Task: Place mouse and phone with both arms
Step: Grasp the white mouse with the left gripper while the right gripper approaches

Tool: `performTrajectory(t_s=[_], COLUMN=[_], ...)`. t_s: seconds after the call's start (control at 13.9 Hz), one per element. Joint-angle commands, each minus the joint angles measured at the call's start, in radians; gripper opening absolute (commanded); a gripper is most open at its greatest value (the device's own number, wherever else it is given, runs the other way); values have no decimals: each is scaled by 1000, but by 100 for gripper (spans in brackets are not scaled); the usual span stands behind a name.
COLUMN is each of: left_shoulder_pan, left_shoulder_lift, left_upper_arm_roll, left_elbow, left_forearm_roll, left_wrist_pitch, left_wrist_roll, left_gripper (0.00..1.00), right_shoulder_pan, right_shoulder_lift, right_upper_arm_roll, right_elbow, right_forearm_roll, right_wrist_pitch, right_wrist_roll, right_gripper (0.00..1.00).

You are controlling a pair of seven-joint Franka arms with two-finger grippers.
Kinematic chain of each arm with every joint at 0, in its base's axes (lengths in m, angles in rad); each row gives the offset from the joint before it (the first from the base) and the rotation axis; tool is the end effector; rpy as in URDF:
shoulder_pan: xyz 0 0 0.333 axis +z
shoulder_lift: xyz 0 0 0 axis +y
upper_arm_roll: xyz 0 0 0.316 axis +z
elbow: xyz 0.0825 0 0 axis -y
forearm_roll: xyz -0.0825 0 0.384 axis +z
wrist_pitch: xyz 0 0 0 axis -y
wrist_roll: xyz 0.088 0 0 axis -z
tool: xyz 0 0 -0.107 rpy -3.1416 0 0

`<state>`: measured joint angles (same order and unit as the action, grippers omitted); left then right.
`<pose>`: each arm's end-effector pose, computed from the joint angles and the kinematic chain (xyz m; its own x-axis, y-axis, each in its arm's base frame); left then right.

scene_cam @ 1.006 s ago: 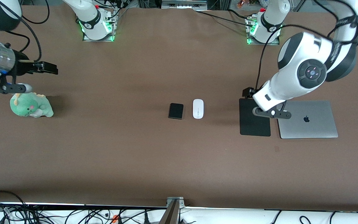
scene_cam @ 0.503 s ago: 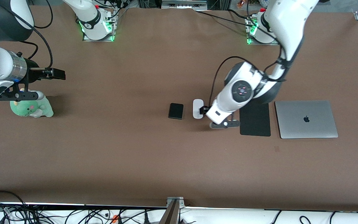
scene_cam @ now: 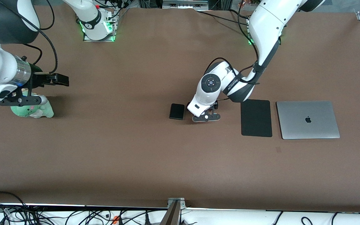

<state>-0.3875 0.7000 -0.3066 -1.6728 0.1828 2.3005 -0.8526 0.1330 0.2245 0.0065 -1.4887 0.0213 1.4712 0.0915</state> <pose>0.5363 -0.4128 0.2076 0.9928 0.0972 -0.0695 0.0987 -0.9950 0.0181 0.5963 0.0858 0.5249 0.9695 0.0462 -0.2407 0.0475 -0.9989 -0.0005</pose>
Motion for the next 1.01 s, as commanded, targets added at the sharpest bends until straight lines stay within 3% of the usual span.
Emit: performTrajectory(t_s=[0.0,0.43,0.65,0.79,0.93], left_shoulder_pan=[-31,-34,-33,-28,-24], left_shoulder_lift=[27,41,49,50,44], left_upper_arm_roll=[11,14,14,11,11], left_elbow=[-5,-8,-22,-22,-22], left_forearm_roll=[27,81,128,148,149], left_wrist_pitch=[57,65,65,65,56], left_wrist_roll=[-52,-63,-63,-63,-65], left_gripper=[100,100,99,67,26], right_shoulder_pan=[55,125,140,161,195], right_shoulder_lift=[48,91,131,156,176], right_upper_arm_roll=[-3,-3,-3,-3,-3], right_elbow=[13,-97,-110,-111,-111], right_forearm_roll=[31,52,49,51,51], right_wrist_pitch=[56,270,308,357,395], right_wrist_roll=[98,209,267,301,416], right_gripper=[100,100,100,100,100])
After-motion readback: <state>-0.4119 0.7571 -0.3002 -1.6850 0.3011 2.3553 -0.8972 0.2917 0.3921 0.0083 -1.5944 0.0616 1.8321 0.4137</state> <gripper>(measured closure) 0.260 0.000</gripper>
